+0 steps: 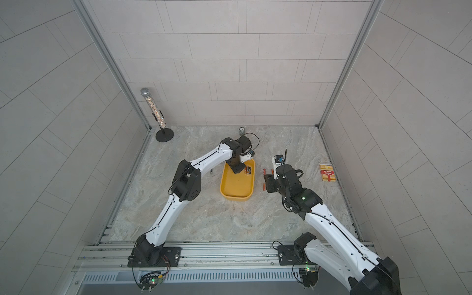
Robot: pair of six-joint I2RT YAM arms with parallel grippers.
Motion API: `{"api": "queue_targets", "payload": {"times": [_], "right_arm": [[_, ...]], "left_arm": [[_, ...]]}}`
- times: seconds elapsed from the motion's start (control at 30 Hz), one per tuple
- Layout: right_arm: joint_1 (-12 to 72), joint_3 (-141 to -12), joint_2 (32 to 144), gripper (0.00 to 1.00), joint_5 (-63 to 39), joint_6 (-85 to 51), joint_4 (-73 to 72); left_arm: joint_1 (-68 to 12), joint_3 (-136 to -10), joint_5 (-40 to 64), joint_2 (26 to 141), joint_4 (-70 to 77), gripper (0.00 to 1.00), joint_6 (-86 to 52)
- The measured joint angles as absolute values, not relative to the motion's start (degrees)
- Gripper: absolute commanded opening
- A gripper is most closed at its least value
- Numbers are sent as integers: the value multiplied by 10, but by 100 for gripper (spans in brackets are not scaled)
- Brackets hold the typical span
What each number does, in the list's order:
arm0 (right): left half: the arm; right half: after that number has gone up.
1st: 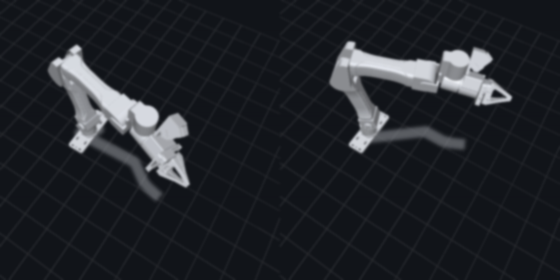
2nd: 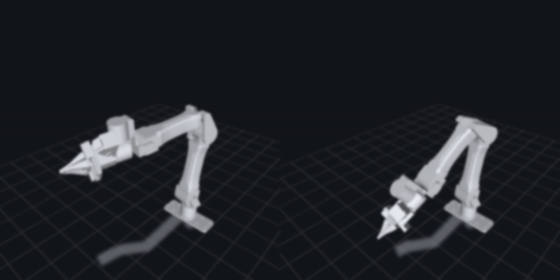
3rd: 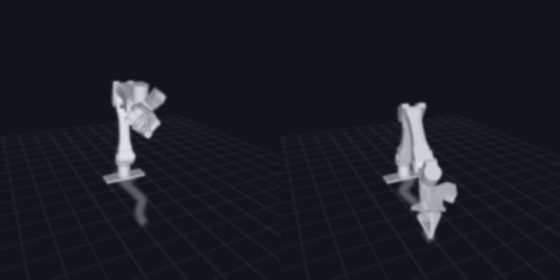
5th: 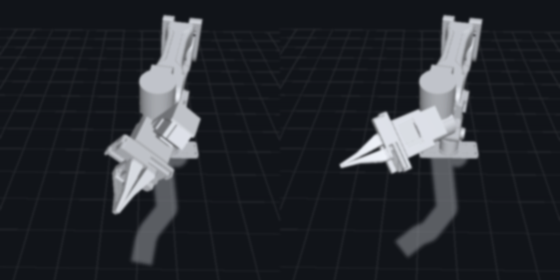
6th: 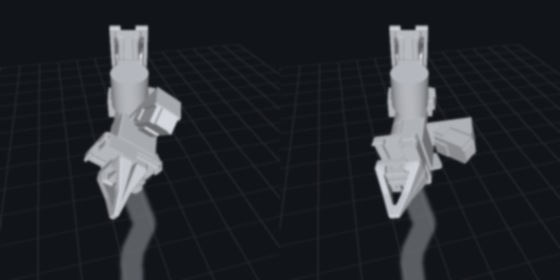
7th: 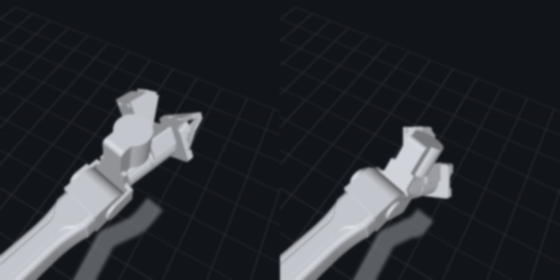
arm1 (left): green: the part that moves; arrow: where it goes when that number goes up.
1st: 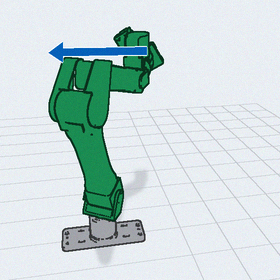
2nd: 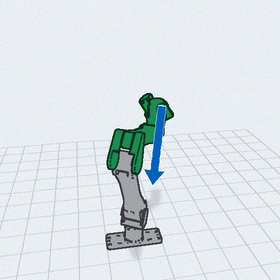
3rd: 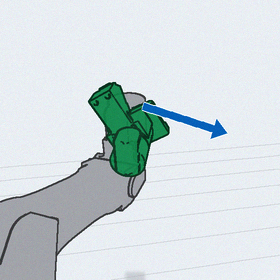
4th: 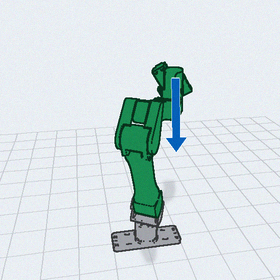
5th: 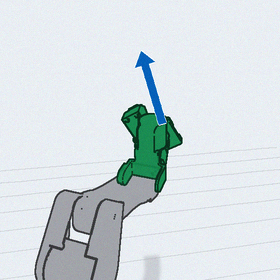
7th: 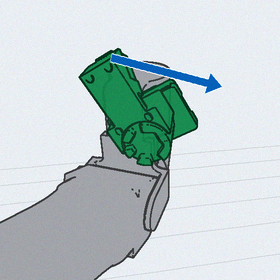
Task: Take the batteries out of the storage box
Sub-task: Pick up the battery from the storage box, then place the battery at the center of the board.
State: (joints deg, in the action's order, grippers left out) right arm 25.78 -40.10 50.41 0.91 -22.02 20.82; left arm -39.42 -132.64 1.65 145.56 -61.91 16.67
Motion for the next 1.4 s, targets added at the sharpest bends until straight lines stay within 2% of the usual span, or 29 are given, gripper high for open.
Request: {"api": "queue_targets", "payload": {"times": [0.07, 0.23, 0.33, 0.57, 0.73, 0.93, 1.17, 1.27, 1.4], "right_arm": [[258, -401, 503, 54, 11, -218, 208], [258, -401, 503, 54, 17, -215, 208], [258, -401, 503, 54, 19, -214, 208], [258, -401, 501, 54, 22, -214, 208], [258, -398, 502, 54, 19, -214, 208], [258, -398, 511, 54, 17, -210, 205], [262, -398, 541, 54, 12, -203, 204], [266, -398, 552, 54, 11, -201, 199], [278, -398, 578, 54, 12, -199, 189]], "left_arm": [[-394, -1326, 20, 1456, -618, 26, 166], [-394, -1326, 23, 1456, -616, 23, 163], [-394, -1326, 25, 1456, -615, 14, 159], [-394, -1324, 30, 1453, -614, 6, 133], [-395, -1278, 49, 1407, -612, 4, 85], [-394, -1161, 64, 1245, -595, 4, 1], [-384, -888, 41, 985, -545, 4, -122], [-363, -776, 30, 919, -527, 4, -177], [-345, -672, 19, 897, -498, 5, -241]]}}
